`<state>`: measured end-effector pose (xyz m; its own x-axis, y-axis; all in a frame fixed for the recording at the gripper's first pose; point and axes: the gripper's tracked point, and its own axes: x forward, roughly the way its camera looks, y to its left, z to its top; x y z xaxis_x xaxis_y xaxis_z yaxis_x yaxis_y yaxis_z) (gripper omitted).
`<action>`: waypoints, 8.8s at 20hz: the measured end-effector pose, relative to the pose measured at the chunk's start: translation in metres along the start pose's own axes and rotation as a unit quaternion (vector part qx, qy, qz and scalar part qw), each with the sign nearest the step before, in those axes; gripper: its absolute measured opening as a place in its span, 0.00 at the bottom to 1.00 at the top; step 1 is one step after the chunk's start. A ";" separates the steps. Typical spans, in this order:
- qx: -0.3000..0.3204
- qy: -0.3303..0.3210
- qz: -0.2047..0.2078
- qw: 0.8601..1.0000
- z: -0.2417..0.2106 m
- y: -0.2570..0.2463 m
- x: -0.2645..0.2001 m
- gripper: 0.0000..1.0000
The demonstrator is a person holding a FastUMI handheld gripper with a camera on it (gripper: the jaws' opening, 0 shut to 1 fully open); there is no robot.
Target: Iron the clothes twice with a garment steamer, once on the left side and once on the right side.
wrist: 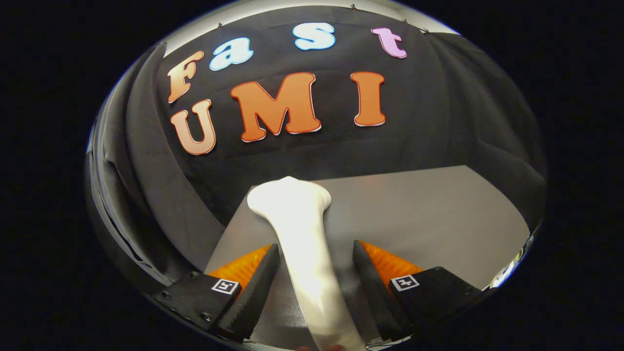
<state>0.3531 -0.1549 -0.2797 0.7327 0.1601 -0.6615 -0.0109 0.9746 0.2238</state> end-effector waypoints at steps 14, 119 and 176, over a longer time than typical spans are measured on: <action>-0.040 -0.057 -0.074 0.995 -0.016 -0.031 -0.060 0.46; -0.113 -0.079 -0.152 0.979 -0.292 0.289 -0.181 0.46; -0.150 -0.241 -0.045 0.958 -0.144 0.448 -0.181 0.45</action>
<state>0.1176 0.2757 -0.1623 0.9678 0.0537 -0.2459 -0.0759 0.9938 -0.0815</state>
